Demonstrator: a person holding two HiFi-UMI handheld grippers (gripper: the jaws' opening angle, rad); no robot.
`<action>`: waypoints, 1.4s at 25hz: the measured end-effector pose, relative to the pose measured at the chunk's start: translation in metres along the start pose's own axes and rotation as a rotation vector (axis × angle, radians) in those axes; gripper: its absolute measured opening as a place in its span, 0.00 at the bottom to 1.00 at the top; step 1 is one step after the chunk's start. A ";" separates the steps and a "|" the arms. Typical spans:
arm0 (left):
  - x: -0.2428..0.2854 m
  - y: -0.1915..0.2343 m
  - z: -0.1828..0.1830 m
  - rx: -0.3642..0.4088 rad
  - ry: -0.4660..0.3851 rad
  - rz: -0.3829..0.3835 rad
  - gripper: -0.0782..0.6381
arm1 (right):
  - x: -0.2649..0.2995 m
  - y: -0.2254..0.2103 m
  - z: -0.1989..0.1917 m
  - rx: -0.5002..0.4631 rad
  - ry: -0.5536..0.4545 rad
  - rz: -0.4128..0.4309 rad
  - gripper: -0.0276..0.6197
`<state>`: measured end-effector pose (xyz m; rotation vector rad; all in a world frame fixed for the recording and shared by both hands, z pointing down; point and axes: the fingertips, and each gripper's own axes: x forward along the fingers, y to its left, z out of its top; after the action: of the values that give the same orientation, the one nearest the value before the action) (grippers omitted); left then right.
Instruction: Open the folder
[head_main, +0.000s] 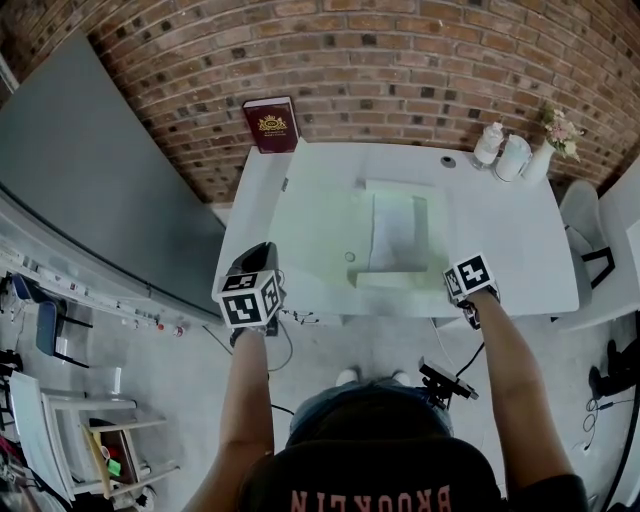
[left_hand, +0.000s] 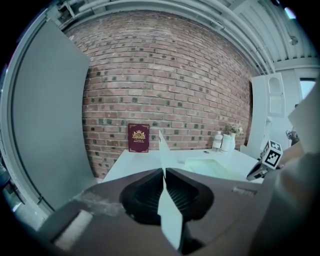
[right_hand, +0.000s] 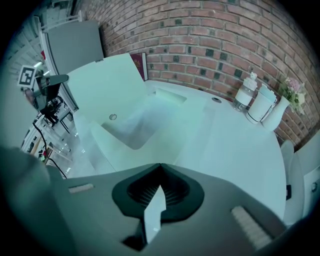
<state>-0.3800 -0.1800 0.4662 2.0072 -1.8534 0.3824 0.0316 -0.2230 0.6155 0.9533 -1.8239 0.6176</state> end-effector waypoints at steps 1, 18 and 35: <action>0.001 0.004 -0.002 0.001 0.008 0.004 0.13 | 0.000 0.000 0.000 -0.002 0.001 -0.005 0.05; 0.020 0.059 -0.048 -0.075 0.153 0.083 0.15 | 0.000 0.002 0.000 -0.055 0.031 -0.065 0.05; 0.044 0.095 -0.107 -0.146 0.329 0.128 0.18 | -0.002 0.002 -0.002 -0.089 0.066 -0.111 0.04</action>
<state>-0.4648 -0.1762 0.5901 1.6237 -1.7508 0.5586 0.0312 -0.2192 0.6146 0.9566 -1.7134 0.4890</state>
